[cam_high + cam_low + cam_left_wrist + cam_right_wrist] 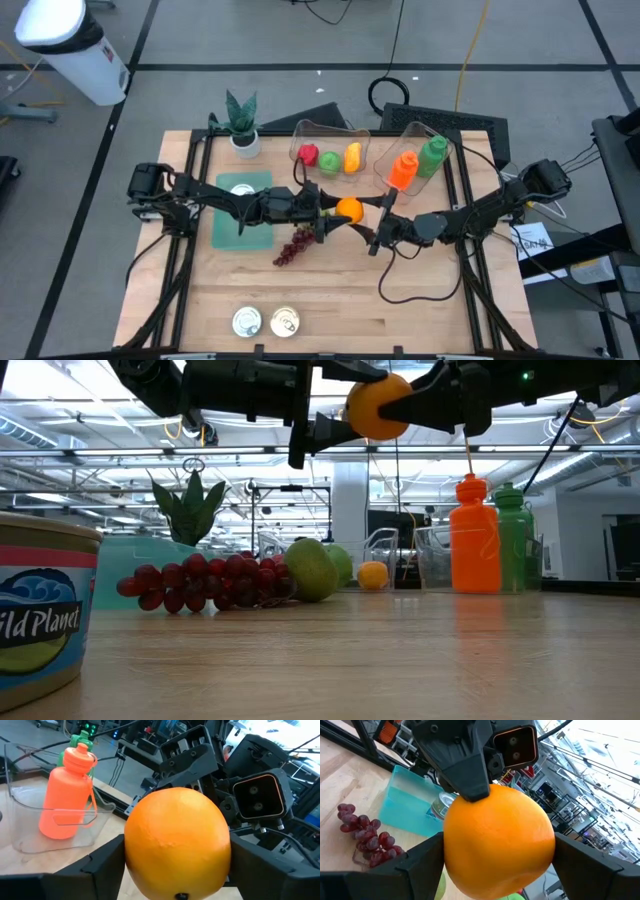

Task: Pick & Place Food Item
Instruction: Put the orange into the left transparent bin

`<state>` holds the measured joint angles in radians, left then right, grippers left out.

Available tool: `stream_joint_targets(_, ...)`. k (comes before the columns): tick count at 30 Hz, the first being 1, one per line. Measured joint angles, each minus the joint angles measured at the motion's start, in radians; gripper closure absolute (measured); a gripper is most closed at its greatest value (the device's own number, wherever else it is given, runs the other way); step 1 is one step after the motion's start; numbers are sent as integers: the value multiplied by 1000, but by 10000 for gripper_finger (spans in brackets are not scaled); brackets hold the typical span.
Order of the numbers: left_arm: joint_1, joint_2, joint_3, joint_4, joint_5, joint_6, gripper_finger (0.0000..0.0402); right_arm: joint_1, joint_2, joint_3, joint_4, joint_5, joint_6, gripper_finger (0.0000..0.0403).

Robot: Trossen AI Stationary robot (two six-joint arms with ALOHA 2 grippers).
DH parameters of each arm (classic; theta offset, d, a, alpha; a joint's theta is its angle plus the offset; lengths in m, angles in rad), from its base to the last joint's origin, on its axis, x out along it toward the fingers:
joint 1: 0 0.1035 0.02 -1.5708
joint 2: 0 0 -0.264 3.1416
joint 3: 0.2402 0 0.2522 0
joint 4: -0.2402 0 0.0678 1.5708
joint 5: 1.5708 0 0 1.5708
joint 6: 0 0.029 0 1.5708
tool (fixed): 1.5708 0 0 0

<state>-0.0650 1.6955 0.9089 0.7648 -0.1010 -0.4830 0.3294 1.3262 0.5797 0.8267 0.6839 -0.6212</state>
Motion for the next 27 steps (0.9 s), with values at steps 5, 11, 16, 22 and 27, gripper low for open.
stream_joint_targets(5,11,-13,0,6,7,18,114,5,0,0,9,6,17,81)
stream_joint_targets(11,38,-65,0,13,88,77,130,53,-27,0,-9,172,50,71)
stream_joint_targets(16,39,-117,2,-3,83,142,127,89,-119,0,-63,186,115,70)
stream_joint_targets(22,5,-204,2,-106,43,331,113,111,-297,0,-317,129,311,70)
stream_joint_targets(27,-57,-242,0,-216,-62,533,130,99,-439,-4,-550,-45,466,82)
